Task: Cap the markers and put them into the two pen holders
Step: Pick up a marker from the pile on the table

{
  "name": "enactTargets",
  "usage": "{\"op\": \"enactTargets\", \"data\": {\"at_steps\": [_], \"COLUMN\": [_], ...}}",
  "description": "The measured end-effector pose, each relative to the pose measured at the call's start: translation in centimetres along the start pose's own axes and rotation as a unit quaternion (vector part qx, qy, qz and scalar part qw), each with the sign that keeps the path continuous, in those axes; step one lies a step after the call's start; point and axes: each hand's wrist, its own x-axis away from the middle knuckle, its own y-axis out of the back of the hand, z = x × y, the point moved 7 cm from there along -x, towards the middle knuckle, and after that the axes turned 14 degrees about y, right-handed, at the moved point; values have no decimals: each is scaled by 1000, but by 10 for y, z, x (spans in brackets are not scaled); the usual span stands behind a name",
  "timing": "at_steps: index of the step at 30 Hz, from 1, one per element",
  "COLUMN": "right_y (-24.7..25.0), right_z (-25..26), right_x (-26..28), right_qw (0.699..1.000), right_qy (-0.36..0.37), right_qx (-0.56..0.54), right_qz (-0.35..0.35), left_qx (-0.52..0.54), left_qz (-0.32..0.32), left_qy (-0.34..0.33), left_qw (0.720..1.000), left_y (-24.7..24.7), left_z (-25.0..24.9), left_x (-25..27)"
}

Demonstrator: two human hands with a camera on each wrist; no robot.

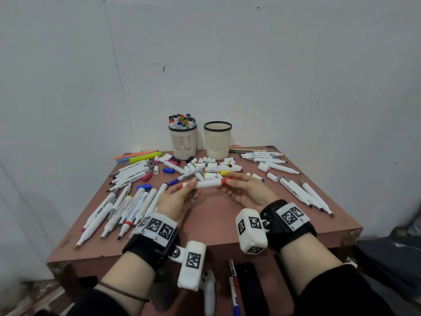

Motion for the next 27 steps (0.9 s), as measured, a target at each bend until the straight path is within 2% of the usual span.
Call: {"op": "enactTargets", "data": {"at_steps": [6, 10, 13, 16, 20, 27], "right_y": [-4, -12, -21, -33, -59, -109], "right_z": [5, 11, 16, 25, 39, 68], "right_x": [3, 7, 11, 14, 25, 38], "right_qw": [999, 998, 998, 996, 983, 936], "right_qy": [14, 33, 37, 57, 74, 151], "right_qx": [-29, -55, -30, 27, 115, 243], "right_qz": [1, 8, 31, 64, 125, 207], "left_qx": [-1, -58, -103, -186, -289, -371], "left_qz": [-21, -6, 4, 6, 0, 39], "left_qy": [-20, -67, -104, -154, -222, -291], "left_qw": [1000, 996, 989, 970, 931, 881], "left_y": [11, 12, 8, -2, -16, -44], "left_z": [-9, -31, -52, -73, -101, -134], "left_x": [10, 26, 41, 61, 85, 116]}}
